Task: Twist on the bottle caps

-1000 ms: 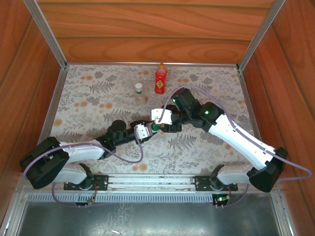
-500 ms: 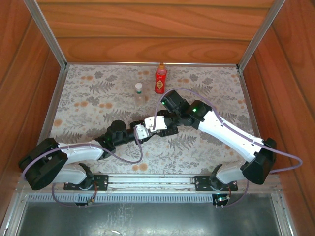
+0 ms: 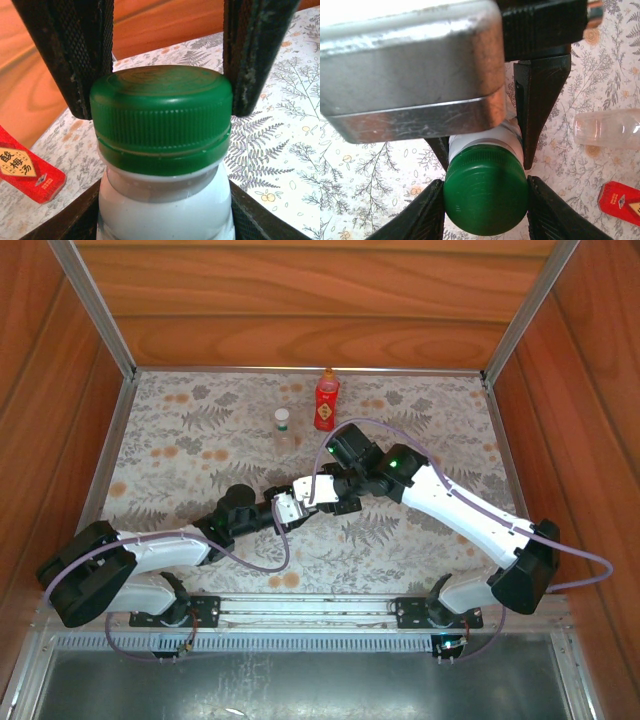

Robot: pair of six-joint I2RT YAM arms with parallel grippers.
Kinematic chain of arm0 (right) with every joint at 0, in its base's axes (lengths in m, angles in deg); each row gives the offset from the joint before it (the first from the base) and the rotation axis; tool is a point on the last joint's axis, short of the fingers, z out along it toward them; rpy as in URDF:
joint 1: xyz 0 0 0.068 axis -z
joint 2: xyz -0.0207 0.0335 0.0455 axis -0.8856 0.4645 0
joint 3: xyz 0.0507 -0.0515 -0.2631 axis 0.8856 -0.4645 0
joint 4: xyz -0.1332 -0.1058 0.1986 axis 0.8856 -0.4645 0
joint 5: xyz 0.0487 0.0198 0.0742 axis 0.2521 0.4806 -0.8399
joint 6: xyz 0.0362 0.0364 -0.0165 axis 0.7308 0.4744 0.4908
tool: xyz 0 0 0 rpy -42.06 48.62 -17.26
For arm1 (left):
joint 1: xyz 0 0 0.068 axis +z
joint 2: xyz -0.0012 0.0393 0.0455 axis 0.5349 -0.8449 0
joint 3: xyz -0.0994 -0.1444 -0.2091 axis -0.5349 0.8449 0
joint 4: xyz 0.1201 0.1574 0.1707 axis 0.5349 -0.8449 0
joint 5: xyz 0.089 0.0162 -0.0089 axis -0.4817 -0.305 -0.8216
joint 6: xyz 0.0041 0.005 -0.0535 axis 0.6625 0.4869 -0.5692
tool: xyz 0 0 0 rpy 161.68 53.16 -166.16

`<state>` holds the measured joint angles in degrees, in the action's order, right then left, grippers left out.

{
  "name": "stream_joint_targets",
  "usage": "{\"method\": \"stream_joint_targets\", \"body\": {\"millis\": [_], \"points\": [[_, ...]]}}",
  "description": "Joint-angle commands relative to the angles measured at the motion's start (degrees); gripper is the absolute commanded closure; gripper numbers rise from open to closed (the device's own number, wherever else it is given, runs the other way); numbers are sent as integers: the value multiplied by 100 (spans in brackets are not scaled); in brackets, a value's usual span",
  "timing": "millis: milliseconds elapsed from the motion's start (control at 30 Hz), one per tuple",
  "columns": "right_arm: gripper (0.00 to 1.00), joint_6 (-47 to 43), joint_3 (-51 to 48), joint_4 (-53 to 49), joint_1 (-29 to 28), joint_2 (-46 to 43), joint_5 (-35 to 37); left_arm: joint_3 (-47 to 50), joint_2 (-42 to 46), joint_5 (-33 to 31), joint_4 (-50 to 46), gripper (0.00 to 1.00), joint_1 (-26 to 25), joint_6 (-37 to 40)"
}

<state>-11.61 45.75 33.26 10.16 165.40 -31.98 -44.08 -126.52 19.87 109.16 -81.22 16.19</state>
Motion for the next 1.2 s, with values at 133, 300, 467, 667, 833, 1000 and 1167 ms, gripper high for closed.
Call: {"method": "stream_joint_targets", "body": {"millis": [133,300,467,667,833,1000,1167], "points": [[91,2503,-348,952,-31,-285,118,1,94,-102,-4,48,-9,-37],[99,4498,-461,1162,-5,-410,534,9,94,-149,-11,48,-5,-20],[100,5373,-711,1211,37,-582,413,-7,80,-131,-17,48,-4,-20],[100,6208,-429,687,101,-413,323,-3,100,-131,-17,48,-7,-29],[100,6864,-304,563,127,-282,222,-5,68,-178,-25,48,-1,-20],[100,7179,4,60,136,6,435,-14,36,-261,-27,48,-7,13],[95,7172,153,-62,136,132,253,-7,25,-291,-26,48,-4,17]]}}
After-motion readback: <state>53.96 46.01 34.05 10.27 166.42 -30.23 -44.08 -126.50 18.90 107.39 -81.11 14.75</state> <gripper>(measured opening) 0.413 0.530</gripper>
